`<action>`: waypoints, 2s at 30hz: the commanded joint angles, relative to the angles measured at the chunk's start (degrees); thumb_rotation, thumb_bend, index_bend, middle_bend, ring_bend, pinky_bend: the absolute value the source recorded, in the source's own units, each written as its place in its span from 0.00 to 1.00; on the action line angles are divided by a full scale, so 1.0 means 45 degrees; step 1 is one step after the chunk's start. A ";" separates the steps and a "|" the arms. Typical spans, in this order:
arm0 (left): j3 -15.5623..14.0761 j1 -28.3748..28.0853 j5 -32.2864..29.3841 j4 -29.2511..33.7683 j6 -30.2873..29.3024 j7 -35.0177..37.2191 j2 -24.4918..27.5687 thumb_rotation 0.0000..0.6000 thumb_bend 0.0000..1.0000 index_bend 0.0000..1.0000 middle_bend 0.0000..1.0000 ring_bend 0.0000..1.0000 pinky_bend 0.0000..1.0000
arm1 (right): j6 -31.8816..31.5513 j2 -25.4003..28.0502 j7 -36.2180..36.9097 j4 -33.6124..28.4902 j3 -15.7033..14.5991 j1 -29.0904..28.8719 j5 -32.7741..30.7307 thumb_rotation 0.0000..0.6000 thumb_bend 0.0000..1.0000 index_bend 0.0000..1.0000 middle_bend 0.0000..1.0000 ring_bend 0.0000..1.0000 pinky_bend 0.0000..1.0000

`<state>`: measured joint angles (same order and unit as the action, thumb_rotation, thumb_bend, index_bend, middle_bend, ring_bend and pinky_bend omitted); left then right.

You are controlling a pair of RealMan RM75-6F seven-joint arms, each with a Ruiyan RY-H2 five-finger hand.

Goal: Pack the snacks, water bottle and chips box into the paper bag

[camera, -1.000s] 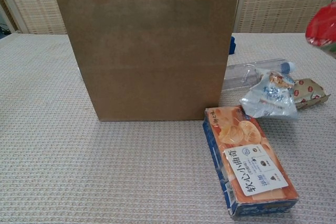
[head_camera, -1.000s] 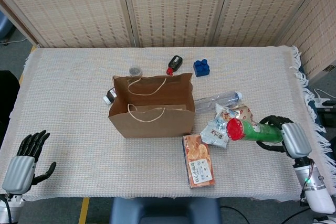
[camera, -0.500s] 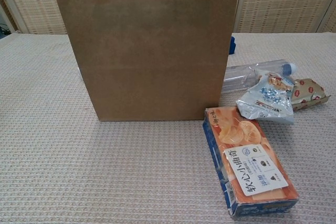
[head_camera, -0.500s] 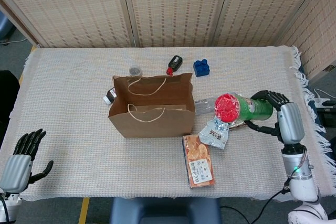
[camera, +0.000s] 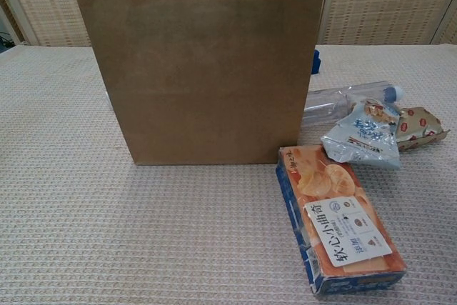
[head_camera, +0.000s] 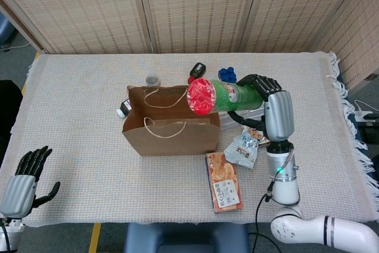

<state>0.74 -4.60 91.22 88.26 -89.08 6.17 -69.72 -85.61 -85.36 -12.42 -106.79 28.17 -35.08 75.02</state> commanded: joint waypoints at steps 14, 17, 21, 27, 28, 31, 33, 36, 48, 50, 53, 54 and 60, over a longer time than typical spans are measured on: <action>0.0035 -0.0084 -0.0268 -0.0150 0.0335 0.0460 0.0042 1.00 0.34 0.00 0.00 0.00 0.02 | 0.0381 -0.3630 -0.1829 0.2840 0.0496 -0.2863 -0.1338 1.00 0.36 0.55 0.68 0.67 0.74; 0.0047 -0.0095 -0.0308 -0.0173 0.0371 0.0587 0.0075 1.00 0.34 0.00 0.00 0.00 0.02 | 0.0494 -0.4138 -0.2074 0.3664 0.0424 -0.3211 -0.1411 1.00 0.36 0.53 0.68 0.65 0.74; 0.0054 -0.0093 -0.0330 -0.0192 0.0378 0.0698 0.0097 1.00 0.34 0.00 0.00 0.00 0.02 | 0.1033 -0.4370 -0.2392 0.3949 0.0334 -0.3388 -0.2026 1.00 0.35 0.41 0.65 0.54 0.63; 0.0062 -0.0104 -0.0347 -0.0221 0.0402 0.0757 0.0100 1.00 0.34 0.00 0.00 0.00 0.02 | 0.1684 -0.3955 -0.2996 0.3161 0.0226 -0.3318 -0.2811 1.00 0.18 0.00 0.29 0.12 0.23; 0.0060 -0.0104 -0.0339 -0.0215 0.0398 0.0753 0.0103 1.00 0.34 0.00 0.00 0.00 0.02 | 0.1640 -0.3898 -0.2957 0.3020 0.0295 -0.3273 -0.2876 1.00 0.17 0.00 0.26 0.09 0.21; 0.0055 -0.0093 -0.0319 -0.0206 0.0368 0.0736 0.0106 1.00 0.34 0.00 0.00 0.00 0.02 | 0.1535 -0.3680 -0.2895 0.2740 0.0416 -0.3161 -0.2911 1.00 0.15 0.00 0.21 0.05 0.16; 0.0052 -0.0091 -0.0315 -0.0203 0.0364 0.0731 0.0106 1.00 0.34 0.00 0.00 0.00 0.02 | 0.1510 -0.3619 -0.2877 0.2677 0.0436 -0.3131 -0.2902 1.00 0.15 0.00 0.20 0.04 0.15; 0.0048 -0.0088 -0.0293 -0.0183 0.0346 0.0715 0.0109 1.00 0.34 0.00 0.00 0.00 0.02 | 0.1420 -0.3430 -0.2827 0.2496 0.0512 -0.3036 -0.2879 1.00 0.14 0.00 0.19 0.04 0.14; -0.0025 0.0006 -0.0051 0.0027 0.0075 0.0494 0.0170 1.00 0.34 0.00 0.00 0.00 0.02 | 0.1107 0.0040 -0.1214 -0.0684 -0.0547 -0.0511 -0.1759 1.00 0.13 0.00 0.19 0.03 0.13; -0.0028 0.0018 -0.0011 0.0056 0.0027 0.0486 0.0184 1.00 0.34 0.00 0.00 0.00 0.02 | 0.1114 0.0805 -0.0864 -0.1040 -0.0884 0.0029 -0.1519 1.00 0.13 0.00 0.19 0.03 0.13; -0.0057 0.0018 0.0048 0.0093 0.0020 0.0428 0.0190 1.00 0.34 0.00 0.00 0.00 0.02 | 0.1237 0.2405 -0.0212 -0.1416 -0.1721 0.1092 -0.0985 1.00 0.13 0.00 0.19 0.03 0.13; -0.0063 0.0014 0.0062 0.0102 0.0025 0.0397 0.0184 1.00 0.34 0.00 0.00 0.00 0.02 | 0.1288 0.2779 -0.0056 -0.1390 -0.1961 0.1349 -0.0881 1.00 0.13 0.00 0.19 0.03 0.13; -0.0133 0.0003 0.0225 0.0203 0.0011 0.0150 0.0132 1.00 0.34 0.00 0.00 0.00 0.02 | 0.2607 0.4318 0.0776 -0.0365 -0.3486 0.2260 -0.0902 1.00 0.13 0.00 0.19 0.03 0.13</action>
<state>0.21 -4.57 92.11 89.10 -89.04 7.01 -69.07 -77.16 -68.21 -11.04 -110.69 15.45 -26.75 70.59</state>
